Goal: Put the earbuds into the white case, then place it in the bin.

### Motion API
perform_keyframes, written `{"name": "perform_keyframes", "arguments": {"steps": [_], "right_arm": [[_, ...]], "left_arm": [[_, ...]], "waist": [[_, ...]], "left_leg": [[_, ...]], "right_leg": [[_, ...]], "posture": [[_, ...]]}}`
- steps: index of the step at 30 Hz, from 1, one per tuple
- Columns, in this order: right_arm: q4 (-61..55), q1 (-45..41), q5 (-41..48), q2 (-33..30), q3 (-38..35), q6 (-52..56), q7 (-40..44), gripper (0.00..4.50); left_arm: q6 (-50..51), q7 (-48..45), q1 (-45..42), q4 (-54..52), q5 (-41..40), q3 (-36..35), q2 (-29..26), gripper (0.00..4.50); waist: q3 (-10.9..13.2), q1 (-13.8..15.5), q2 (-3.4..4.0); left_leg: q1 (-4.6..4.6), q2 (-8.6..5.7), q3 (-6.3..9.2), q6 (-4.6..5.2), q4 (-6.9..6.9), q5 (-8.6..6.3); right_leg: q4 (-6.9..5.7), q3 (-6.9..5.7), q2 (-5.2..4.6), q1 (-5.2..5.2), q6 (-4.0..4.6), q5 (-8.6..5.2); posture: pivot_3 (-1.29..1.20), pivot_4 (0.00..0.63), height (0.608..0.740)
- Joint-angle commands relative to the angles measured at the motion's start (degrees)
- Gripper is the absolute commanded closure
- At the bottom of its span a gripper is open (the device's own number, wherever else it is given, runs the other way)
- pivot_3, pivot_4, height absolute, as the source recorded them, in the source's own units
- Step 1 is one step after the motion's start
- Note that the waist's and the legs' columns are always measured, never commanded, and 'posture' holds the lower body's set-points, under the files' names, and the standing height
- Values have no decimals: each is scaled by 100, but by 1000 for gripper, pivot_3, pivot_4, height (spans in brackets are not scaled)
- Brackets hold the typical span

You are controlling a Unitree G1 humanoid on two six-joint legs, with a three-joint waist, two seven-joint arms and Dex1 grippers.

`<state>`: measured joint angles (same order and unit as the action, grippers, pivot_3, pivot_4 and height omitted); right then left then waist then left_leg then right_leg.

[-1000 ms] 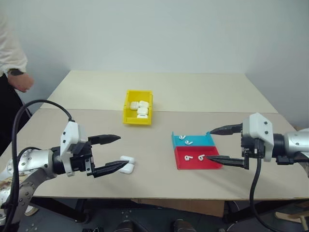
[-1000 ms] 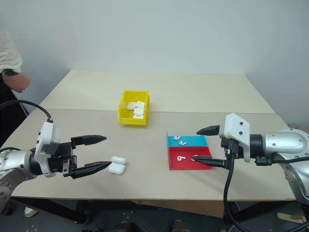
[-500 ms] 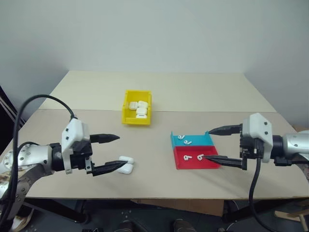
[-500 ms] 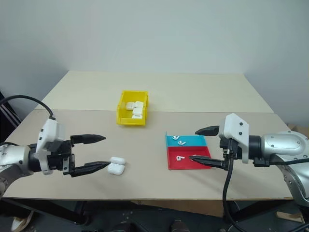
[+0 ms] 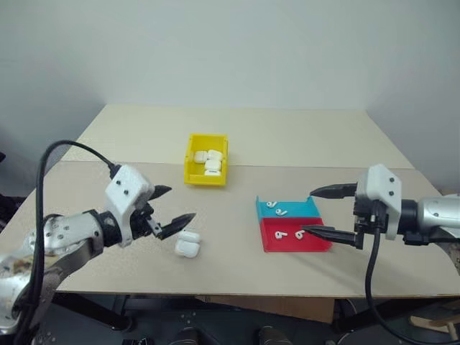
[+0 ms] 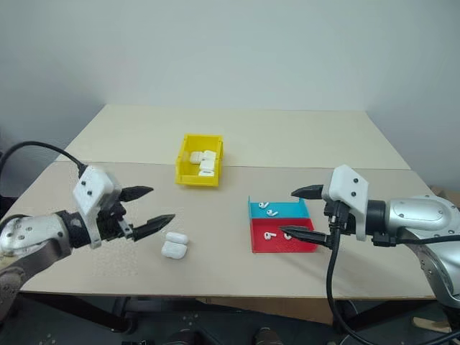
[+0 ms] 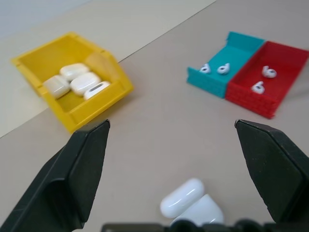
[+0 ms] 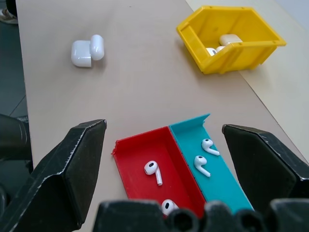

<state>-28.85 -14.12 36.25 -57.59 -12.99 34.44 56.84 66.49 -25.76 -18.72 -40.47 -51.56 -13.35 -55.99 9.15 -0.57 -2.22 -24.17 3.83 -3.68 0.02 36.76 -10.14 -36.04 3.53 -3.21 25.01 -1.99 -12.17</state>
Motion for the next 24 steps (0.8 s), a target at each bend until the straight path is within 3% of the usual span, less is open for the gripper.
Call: {"name": "perform_keyframes", "arguments": {"steps": [1, 8, 12, 16, 20, 22, 24], "right_arm": [[-207, -14, 137, 66, -195, 54, -157, 44], [-354, 135, 194, 93, -276, 73, -285, 44], [-359, 142, 211, 112, -272, 78, -345, 44], [-354, 120, 214, 126, -240, 94, -394, 44], [-414, 168, 240, 127, -258, 113, -415, 44], [-432, 180, 254, 128, -258, 120, -419, 44], [-430, 166, 241, 132, -228, 121, -428, 44]], "left_arm": [[2088, -410, -1148, 545, -937, 702, -577, 0], [2601, 353, -1989, 1001, -1699, 1553, -669, 0], [2601, 1574, -2210, 1431, -2269, 1920, -305, 0], [2601, 2947, -2707, 1849, -3052, 2908, -482, 0], [2523, 4805, -3017, 2384, -4261, 3435, -434, 0], [1763, 5891, -3189, 2497, -5591, 4086, -756, 0], [1399, 6318, -3391, 2513, -6128, 4547, -869, 0]], "waist": [[0, -10, 0], [1, -44, -1], [1, -20, -2], [5, -14, -9], [5, -20, -9], [6, -22, -11], [6, -16, -10]], "left_leg": [[1, -2, 3, 0, 1, 0], [-5, -3, 5, -7, -4, -6], [-1, -4, 10, -7, -3, -5], [-2, -7, 11, -7, 5, -5], [-3, -6, 10, -7, 4, -5], [-4, -8, 9, -7, 4, -5], [-4, -7, 6, -8, 2, -5]], "right_leg": [[2, 1, 1, 1, -2, 1], [3, 5, 4, 4, -5, -6], [-2, 4, 3, 1, -5, -6], [-3, 5, 1, -2, -6, -4], [-4, 7, 1, 0, -6, -3], [-4, 10, 1, 1, -8, -2], [-4, 13, -3, 1, -25, 11]], "posture": [[0, 150, 740], [0, 150, 740], [0, 150, 740], [0, 150, 740], [0, 150, 740], [0, 150, 740], [0, 150, 740]]}}
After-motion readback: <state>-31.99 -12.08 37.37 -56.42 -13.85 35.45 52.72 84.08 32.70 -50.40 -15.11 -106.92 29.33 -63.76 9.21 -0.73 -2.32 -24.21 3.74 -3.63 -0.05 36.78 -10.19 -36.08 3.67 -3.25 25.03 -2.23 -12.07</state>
